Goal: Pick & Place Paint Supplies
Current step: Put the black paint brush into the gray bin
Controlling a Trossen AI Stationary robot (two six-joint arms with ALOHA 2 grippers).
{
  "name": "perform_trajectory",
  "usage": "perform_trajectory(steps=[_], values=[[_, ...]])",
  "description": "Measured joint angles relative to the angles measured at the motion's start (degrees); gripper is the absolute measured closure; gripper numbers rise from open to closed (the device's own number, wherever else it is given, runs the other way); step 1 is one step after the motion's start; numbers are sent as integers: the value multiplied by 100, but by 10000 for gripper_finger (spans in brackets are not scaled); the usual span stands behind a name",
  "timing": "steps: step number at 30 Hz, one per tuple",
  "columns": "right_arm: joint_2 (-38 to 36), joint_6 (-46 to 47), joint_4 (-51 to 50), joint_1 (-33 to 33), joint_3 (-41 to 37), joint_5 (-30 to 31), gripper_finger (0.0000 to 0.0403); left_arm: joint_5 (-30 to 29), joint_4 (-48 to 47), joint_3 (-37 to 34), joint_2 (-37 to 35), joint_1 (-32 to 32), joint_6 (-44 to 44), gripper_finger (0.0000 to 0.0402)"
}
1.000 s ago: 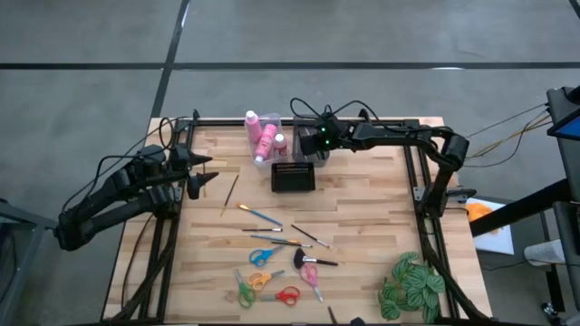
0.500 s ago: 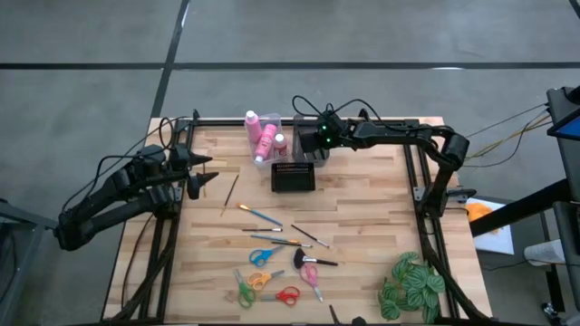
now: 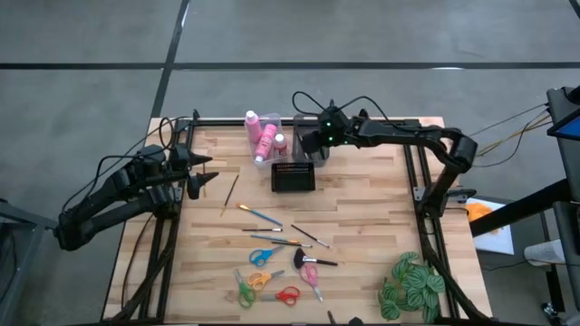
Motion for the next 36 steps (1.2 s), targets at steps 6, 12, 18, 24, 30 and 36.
perform_trajectory(steps=[6, 12, 18, 24, 30, 36], values=[[-627, -1017, -398, 263, 2, -218, 305, -2, 1, 0, 0, 0, 0, 91], [-1275, -1751, -1227, 748, 4, -330, 305, 0, 1, -1, 0, 0, 0, 91], [-1569, -1706, -1918, 1375, 7, -122, 305, 0, 0, -2, 0, 0, 0, 91], [-1476, -1360, -2360, 2132, 7, 314, 305, 0, 0, 0, 0, 0, 0, 91], [-1208, -752, -2427, 2697, 7, 306, 305, -2, -2, 0, 0, 0, 0, 91], [-822, -355, -2459, 3178, 7, 332, 305, 0, 0, -1, 0, 0, 0, 91]])
